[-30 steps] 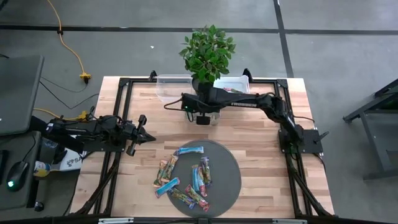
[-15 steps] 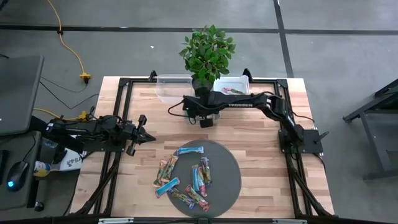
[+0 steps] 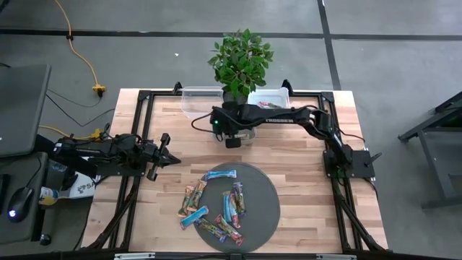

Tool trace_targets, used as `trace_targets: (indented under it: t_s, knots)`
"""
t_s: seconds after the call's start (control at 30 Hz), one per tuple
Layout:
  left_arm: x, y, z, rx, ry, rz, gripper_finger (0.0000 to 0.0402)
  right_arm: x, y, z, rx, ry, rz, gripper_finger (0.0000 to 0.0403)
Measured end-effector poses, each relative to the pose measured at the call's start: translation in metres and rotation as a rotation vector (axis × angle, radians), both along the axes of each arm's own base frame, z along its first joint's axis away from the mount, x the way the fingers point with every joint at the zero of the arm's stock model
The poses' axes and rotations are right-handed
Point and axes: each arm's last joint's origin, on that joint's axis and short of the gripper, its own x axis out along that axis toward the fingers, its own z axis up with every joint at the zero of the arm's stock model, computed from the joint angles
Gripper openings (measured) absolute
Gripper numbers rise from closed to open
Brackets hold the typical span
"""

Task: Pick and place Granola Bars by type
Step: Put the orange granola bar into the gray bin

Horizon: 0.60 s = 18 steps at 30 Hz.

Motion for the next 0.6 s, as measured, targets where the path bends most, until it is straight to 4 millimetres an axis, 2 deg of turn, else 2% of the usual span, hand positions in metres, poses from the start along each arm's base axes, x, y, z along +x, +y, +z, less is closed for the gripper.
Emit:
trace_targets:
  t_s: [0.33, 0.6]
  knots:
    - [0.0, 0.0, 0.0, 0.0, 0.0, -0.001, 0.0001, -0.004, -0.017, 0.0, 0.115, -0.049, -0.093, 0.0042]
    - [0.0, 0.0, 0.0, 0.0, 0.0, -0.002, 0.0001, -0.004, -0.018, -0.001, 0.18, -0.06, -0.094, 0.0048]
